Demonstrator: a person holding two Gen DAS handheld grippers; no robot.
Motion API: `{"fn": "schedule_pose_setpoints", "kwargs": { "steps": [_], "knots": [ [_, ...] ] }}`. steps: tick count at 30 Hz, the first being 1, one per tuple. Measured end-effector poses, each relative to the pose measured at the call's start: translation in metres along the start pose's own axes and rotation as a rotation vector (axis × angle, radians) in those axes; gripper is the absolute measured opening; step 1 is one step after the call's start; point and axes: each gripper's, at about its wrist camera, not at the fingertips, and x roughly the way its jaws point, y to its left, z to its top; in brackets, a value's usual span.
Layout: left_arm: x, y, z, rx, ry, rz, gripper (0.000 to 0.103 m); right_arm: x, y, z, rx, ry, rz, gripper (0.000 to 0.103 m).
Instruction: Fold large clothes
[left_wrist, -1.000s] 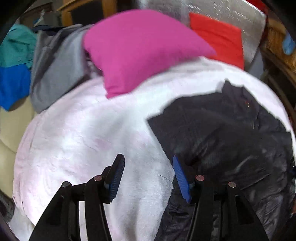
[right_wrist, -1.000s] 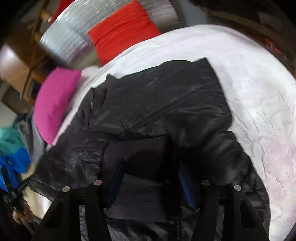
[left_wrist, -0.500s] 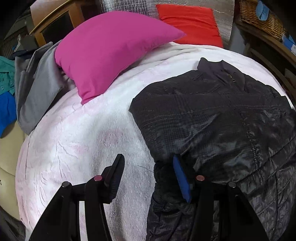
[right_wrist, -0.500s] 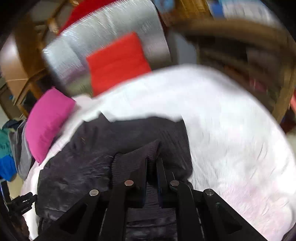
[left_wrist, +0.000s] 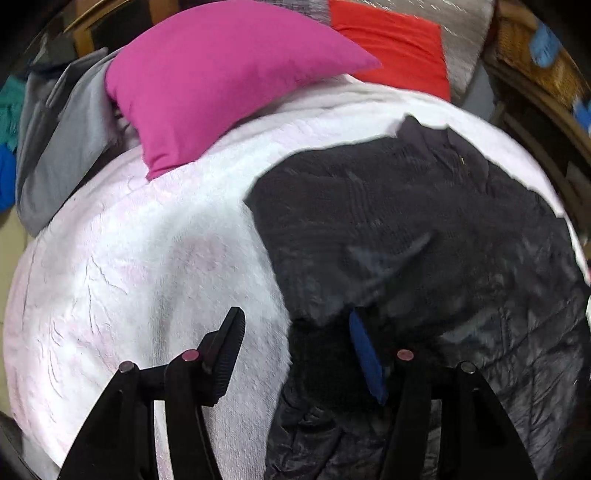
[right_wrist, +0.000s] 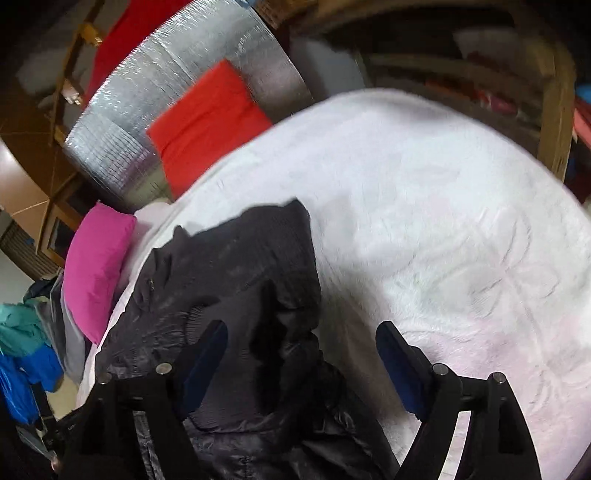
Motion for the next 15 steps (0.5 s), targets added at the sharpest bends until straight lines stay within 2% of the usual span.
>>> {"fn": "schedule_pose_setpoints", "kwargs": {
  "steps": [2, 4, 7, 8, 9, 10, 12, 14, 15],
  "knots": [
    [0.002, 0.012, 0.008, -0.059, -0.002, 0.014, 0.075, 0.011, 0.005, 0.003, -0.007, 0.017, 0.007, 0.084],
    [0.007, 0.022, 0.013, -0.114, 0.006, -0.009, 0.076, 0.034, 0.011, 0.008, -0.018, 0.093, 0.009, 0.084],
    [0.031, 0.028, 0.017, -0.19, 0.088, -0.163, 0.076, 0.057, 0.02, 0.0, -0.044, 0.165, 0.043, 0.08],
    [0.041, 0.026, 0.015, -0.217, 0.122, -0.225, 0.076, 0.058, 0.026, -0.001, -0.078, 0.148, 0.038, 0.071],
    [0.044, 0.023, 0.013, -0.221, 0.121, -0.244, 0.076, 0.055, 0.029, -0.004, -0.106, 0.132, 0.041, 0.062],
    [0.043, 0.017, 0.013, -0.205, 0.099, -0.247, 0.076, 0.051, 0.034, -0.006, -0.143, 0.115, 0.034, 0.057],
    [0.043, 0.007, 0.014, -0.172, 0.08, -0.264, 0.051, 0.045, 0.04, -0.008, -0.199, 0.092, 0.006, 0.044],
    [0.045, 0.001, 0.017, -0.165, 0.073, -0.231, 0.038, 0.041, 0.047, -0.006, -0.236, 0.067, -0.026, 0.037],
    [0.045, -0.002, 0.018, -0.162, 0.071, -0.216, 0.035, 0.041, 0.049, -0.006, -0.249, 0.057, -0.04, 0.035]
  ]
}}
